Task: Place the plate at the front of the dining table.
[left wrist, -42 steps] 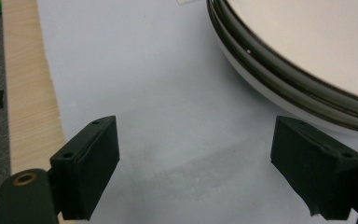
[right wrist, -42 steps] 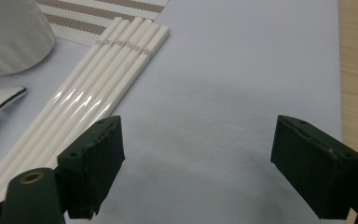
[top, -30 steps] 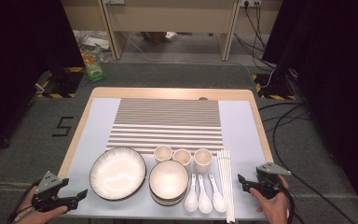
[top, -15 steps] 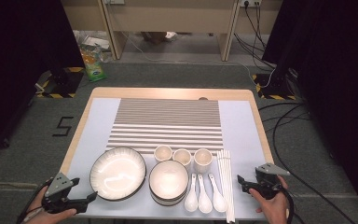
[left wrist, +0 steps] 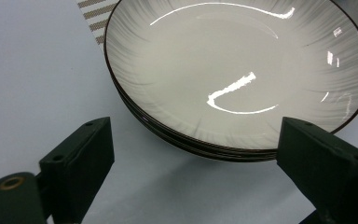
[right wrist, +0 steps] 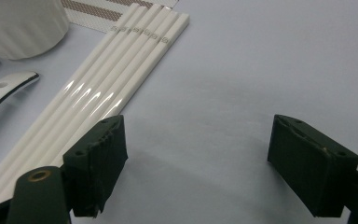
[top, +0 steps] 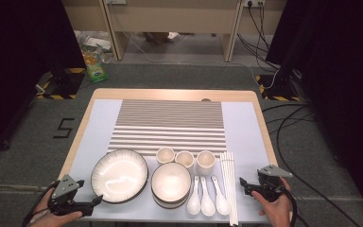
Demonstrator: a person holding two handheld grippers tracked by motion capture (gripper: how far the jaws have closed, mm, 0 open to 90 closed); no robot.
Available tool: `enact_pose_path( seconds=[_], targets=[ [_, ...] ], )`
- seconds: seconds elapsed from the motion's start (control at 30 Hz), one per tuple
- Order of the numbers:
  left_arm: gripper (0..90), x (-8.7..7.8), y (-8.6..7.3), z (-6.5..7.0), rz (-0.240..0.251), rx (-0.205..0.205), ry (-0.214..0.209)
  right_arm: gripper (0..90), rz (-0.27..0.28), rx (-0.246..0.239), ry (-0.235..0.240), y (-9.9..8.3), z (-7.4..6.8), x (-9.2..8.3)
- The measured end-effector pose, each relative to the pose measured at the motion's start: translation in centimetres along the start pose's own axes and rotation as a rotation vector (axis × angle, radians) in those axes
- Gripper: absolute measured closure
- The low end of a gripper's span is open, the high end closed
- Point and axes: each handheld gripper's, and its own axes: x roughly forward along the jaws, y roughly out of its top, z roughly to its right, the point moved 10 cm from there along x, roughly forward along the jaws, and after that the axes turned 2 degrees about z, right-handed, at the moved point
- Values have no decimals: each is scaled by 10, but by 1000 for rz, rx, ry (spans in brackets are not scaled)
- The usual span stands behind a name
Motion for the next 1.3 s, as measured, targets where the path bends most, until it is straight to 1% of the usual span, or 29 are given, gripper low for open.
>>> enact_pose_path(
  seconds=[0.03,0.07,0.13,0.17,0.2,0.3,0.33,0.37,0.5,0.53,0.57,0.6,0.63,0.67,0.7,0.77,0.8,0.83,0.93,0.97,1.0,1.03,1.07,1.1,1.13,1.17,1.23,1.27,1.3],
  targets=[
    [98,0,0,0,-2,3,5,195,0,0,0,0,0,0],
    [126,2,-1,1,-3,3,2,196,-1,2,-1,0,0,0],
    [124,3,-1,3,-4,10,-4,195,-2,2,-1,0,0,0],
    [118,3,-1,3,-7,14,-7,196,0,-2,-1,0,0,-1],
    [107,3,0,2,-10,17,4,195,3,-2,1,1,-1,-1],
    [83,4,0,3,-7,11,6,197,5,-6,0,2,-1,-1],
    [74,4,0,2,-8,12,15,199,7,-4,2,3,-3,-1],
    [67,4,0,2,-8,12,15,199,7,-4,2,3,-3,-1],
    [64,4,0,2,-11,19,23,203,15,-13,14,7,-9,-3],
    [63,4,0,2,-12,18,23,204,20,-22,23,10,-12,-4],
    [62,4,0,2,-12,18,23,204,20,-22,23,10,-12,-4],
    [59,5,0,2,-13,19,24,205,25,-28,36,14,-16,-5],
    [56,5,0,2,-13,19,24,205,25,-28,36,14,-16,-5],
    [52,6,1,3,-10,15,22,208,30,-40,40,18,-19,-6],
    [50,7,1,4,-10,12,19,210,29,-40,44,20,-21,-7],
    [47,8,1,5,-14,17,21,211,31,-42,45,23,-22,-7],
    [45,8,1,5,-17,24,23,217,40,-50,44,29,-22,-7],
    [44,8,1,5,-17,24,23,217,40,-50,44,29,-22,-7],
    [34,8,2,5,-22,29,26,218,46,-62,59,42,-28,-7],
    [35,8,2,5,-22,29,26,218,46,-62,59,42,-28,-7],
    [35,9,2,5,-21,31,25,218,50,-79,66,51,-32,-8],
    [34,9,2,5,-21,31,25,218,50,-79,66,51,-32,-8],
    [34,9,2,5,-17,25,21,209,58,-95,80,62,-38,-9],
    [32,9,2,5,-17,25,21,209,58,-95,80,62,-38,-9],
    [29,9,1,4,-18,21,26,203,71,-102,123,74,-49,-11],
    [31,9,1,4,-18,21,26,203,71,-102,123,74,-49,-11],
    [33,9,1,2,-18,26,37,194,85,-119,142,88,-57,-12],
    [36,9,2,3,-17,27,38,187,89,-143,146,102,-65,-13],
    [37,9,2,3,-17,27,38,187,89,-143,146,102,-65,-13]
  ],
)
